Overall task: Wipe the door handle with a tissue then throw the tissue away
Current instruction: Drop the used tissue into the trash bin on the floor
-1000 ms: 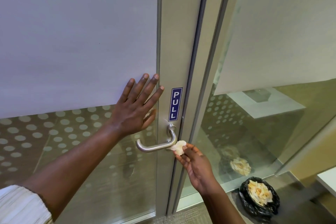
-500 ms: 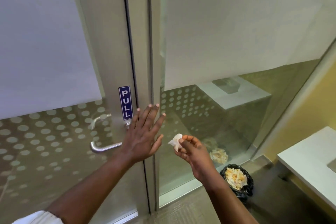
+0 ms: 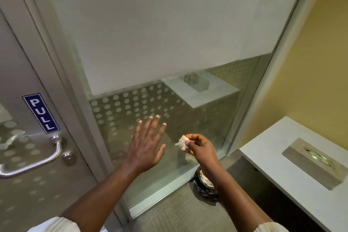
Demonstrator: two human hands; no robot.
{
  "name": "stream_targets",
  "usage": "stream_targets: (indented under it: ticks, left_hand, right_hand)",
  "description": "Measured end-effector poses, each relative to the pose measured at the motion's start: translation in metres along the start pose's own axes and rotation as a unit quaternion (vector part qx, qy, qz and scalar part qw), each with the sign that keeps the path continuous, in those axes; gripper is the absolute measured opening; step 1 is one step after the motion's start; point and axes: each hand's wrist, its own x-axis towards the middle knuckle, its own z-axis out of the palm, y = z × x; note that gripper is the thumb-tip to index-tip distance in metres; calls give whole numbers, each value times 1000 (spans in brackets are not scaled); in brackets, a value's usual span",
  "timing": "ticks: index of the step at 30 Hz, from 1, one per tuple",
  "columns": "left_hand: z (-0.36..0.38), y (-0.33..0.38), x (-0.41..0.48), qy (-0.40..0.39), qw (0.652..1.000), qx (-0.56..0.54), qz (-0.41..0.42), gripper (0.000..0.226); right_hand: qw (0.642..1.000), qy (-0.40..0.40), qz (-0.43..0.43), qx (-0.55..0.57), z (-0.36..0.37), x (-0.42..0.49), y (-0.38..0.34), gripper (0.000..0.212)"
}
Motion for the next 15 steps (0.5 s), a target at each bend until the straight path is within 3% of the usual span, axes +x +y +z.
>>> stream_targets:
  ticks: [8, 15]
  left_hand:
    - [46, 64, 51, -28, 998, -46, 29, 71]
    - [95, 101, 105, -56, 993, -84, 67, 72]
  right_hand:
    - [997, 68, -24, -38, -78, 23, -9, 26]
    - [982, 146, -14, -119, -136, 61, -9, 17]
